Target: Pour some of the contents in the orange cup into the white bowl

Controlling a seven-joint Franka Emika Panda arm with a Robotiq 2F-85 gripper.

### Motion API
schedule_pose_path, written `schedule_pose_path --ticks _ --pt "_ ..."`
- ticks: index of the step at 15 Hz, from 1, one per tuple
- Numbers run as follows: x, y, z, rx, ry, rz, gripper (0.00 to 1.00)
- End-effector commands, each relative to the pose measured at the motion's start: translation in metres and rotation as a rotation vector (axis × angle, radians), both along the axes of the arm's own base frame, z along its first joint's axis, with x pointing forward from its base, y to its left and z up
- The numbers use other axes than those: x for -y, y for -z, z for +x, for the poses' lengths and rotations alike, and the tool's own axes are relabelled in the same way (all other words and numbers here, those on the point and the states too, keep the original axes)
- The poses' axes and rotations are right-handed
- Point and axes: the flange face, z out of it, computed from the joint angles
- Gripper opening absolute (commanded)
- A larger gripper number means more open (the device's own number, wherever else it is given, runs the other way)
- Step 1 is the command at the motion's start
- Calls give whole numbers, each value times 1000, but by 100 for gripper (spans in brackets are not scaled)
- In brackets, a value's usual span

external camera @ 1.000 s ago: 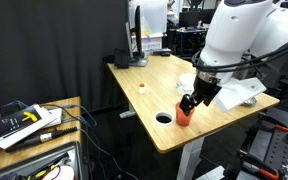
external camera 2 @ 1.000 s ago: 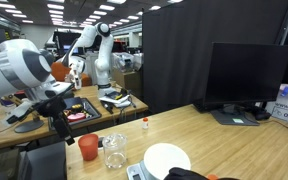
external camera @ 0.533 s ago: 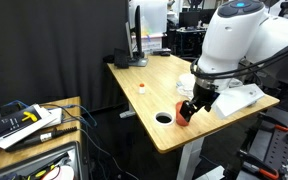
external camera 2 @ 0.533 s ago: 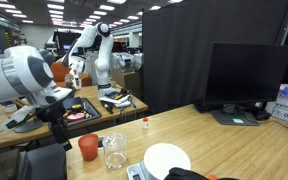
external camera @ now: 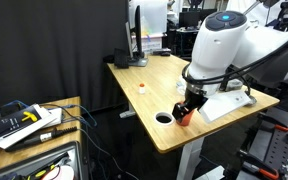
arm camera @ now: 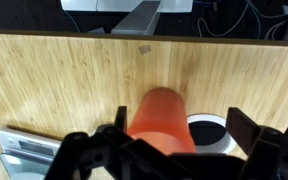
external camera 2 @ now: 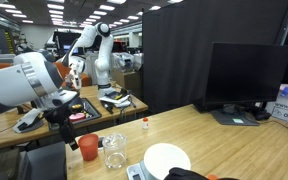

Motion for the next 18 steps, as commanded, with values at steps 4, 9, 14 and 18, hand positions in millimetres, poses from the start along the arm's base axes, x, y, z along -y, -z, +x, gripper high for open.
schedule_pose_path --ticks 4,9,14,18 --pt "3 33 13 -23 34 -30 100" --pt "15 43 30 -30 74 -55 100" --pt "13 45 40 -25 79 -44 100" --pt "15 46 43 -25 91 -38 100"
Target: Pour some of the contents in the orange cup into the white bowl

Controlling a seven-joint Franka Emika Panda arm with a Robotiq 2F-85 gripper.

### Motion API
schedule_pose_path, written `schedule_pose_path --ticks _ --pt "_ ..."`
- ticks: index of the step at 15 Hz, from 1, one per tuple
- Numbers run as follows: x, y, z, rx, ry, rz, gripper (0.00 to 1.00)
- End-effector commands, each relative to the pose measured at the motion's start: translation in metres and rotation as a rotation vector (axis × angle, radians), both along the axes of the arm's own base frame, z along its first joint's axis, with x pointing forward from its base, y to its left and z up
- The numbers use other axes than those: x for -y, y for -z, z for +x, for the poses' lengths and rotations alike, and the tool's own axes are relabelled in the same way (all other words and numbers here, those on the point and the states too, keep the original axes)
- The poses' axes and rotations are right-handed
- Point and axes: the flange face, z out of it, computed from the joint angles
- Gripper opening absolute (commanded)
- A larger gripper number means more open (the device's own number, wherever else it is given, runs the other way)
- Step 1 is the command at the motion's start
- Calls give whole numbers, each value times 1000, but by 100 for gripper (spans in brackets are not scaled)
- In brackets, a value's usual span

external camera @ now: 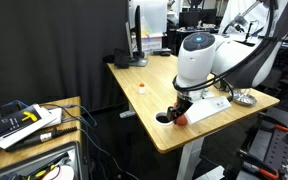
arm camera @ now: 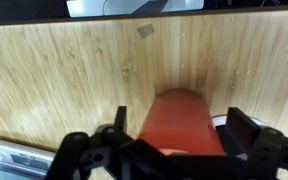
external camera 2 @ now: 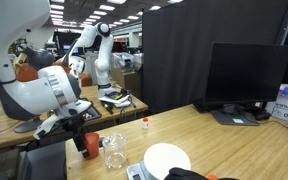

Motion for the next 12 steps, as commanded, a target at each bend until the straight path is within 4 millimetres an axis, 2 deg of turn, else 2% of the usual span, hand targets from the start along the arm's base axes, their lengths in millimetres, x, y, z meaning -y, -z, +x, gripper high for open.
schedule_pose_path --ticks 1,3,6,9,12 --pt "2 3 4 11 12 -12 100" --pt "3 2 5 12 16 -8 93" --pt "6 0 6 19 24 -6 62" --pt "5 0 4 20 21 -2 56" --pt "5 4 0 8 16 3 34"
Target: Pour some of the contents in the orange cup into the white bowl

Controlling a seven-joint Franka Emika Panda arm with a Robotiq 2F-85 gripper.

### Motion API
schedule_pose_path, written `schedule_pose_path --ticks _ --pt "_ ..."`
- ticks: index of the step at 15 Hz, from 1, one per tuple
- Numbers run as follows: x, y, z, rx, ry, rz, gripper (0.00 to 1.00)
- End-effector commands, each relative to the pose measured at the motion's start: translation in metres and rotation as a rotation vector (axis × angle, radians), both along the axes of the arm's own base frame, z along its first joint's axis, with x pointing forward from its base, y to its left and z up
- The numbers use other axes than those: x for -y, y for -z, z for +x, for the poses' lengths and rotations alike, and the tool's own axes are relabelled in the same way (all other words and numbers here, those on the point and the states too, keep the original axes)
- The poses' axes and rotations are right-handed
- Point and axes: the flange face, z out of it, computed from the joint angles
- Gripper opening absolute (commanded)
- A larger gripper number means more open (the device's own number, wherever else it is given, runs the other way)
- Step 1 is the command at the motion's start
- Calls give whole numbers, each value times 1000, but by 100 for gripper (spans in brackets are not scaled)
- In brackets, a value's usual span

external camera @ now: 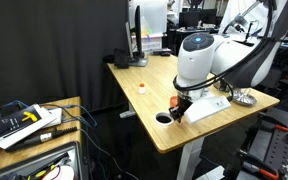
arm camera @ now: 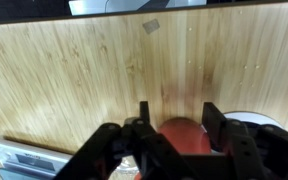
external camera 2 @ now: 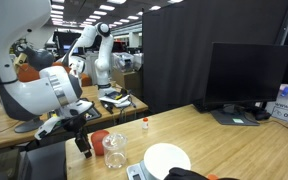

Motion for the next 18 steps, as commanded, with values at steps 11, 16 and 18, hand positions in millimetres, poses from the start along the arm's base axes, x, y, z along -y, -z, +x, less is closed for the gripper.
schedule_pose_path --ticks 11,16,18 --pt "-12 -19 -26 53 -117 48 58" --pt "-14 -40 -43 124 -128 23 93" --pt "-10 -44 -37 158 -91 23 98"
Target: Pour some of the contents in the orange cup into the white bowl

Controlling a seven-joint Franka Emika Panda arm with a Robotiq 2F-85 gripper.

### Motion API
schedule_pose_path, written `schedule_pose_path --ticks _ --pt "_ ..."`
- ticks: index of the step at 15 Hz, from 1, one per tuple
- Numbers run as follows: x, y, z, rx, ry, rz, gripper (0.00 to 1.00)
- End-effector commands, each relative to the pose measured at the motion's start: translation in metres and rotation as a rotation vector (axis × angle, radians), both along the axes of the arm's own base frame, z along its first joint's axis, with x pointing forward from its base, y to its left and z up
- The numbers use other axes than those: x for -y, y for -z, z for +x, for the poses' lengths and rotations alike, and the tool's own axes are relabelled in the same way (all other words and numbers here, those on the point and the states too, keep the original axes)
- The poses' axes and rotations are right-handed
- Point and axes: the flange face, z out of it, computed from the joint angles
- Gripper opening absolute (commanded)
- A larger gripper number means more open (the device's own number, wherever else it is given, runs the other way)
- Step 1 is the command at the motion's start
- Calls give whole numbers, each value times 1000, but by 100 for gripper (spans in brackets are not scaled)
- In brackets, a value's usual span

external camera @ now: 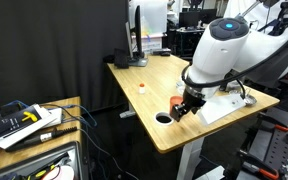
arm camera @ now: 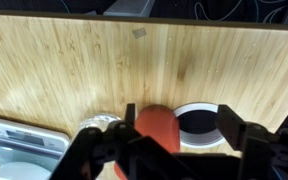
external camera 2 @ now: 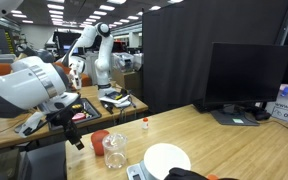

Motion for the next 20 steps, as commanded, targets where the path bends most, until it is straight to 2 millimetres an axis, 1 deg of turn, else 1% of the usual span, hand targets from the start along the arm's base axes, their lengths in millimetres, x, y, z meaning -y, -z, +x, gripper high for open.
schedule_pose_path --ticks 1,7,11,14,17,19,20 --pt "10 -10 5 68 54 -5 100" --pt "20 1 33 93 154 4 100" --pt "24 13 47 74 175 8 100" --pt "29 18 58 74 188 3 100" --pt "32 19 65 76 195 10 100" --pt "33 20 66 70 198 16 100" --pt "33 22 65 67 198 12 82"
